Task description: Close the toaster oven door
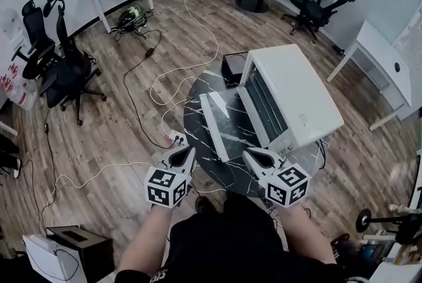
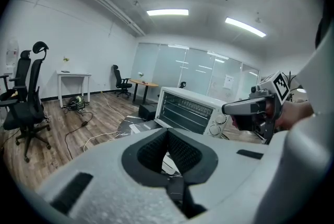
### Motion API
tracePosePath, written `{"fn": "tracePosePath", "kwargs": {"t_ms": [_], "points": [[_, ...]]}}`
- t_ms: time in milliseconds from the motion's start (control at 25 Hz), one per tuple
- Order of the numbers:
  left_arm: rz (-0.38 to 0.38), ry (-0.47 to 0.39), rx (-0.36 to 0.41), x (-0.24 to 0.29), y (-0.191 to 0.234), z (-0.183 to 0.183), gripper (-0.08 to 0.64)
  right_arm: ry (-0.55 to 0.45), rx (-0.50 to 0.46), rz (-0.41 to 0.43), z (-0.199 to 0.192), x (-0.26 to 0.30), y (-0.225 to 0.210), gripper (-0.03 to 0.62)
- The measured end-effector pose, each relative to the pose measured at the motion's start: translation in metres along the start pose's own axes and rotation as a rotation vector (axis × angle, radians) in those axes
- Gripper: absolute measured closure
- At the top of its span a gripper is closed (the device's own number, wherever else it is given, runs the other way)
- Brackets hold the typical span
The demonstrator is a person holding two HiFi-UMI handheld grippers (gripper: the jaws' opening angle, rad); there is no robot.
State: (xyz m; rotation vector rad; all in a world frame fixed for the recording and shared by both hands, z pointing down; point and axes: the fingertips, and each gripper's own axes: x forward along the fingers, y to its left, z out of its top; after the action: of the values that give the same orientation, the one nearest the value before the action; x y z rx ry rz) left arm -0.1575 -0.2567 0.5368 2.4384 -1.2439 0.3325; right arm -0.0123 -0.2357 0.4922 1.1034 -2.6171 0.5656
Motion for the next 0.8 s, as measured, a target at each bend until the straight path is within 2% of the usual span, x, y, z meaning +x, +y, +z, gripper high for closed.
{"fn": "tracePosePath", "kwargs": {"t_ms": [280,480,800], "points": [[-0.013,0.112,0.005,0.037,0.011,-0.029,0.558,0.016,-0.025,0.034,0.007,0.026,-0.008,0.586],[-0.031,0.194,0.028,0.072,0.008,-0.053,0.525,0.026,-0.031,0.062,0.008,0.037,-0.017,0.586],[-0.032,0.344,0.026,0.126,0.019,-0.113,0.493,0.065,-0.003,0.062,-0.003,0.043,-0.038,0.586]]}}
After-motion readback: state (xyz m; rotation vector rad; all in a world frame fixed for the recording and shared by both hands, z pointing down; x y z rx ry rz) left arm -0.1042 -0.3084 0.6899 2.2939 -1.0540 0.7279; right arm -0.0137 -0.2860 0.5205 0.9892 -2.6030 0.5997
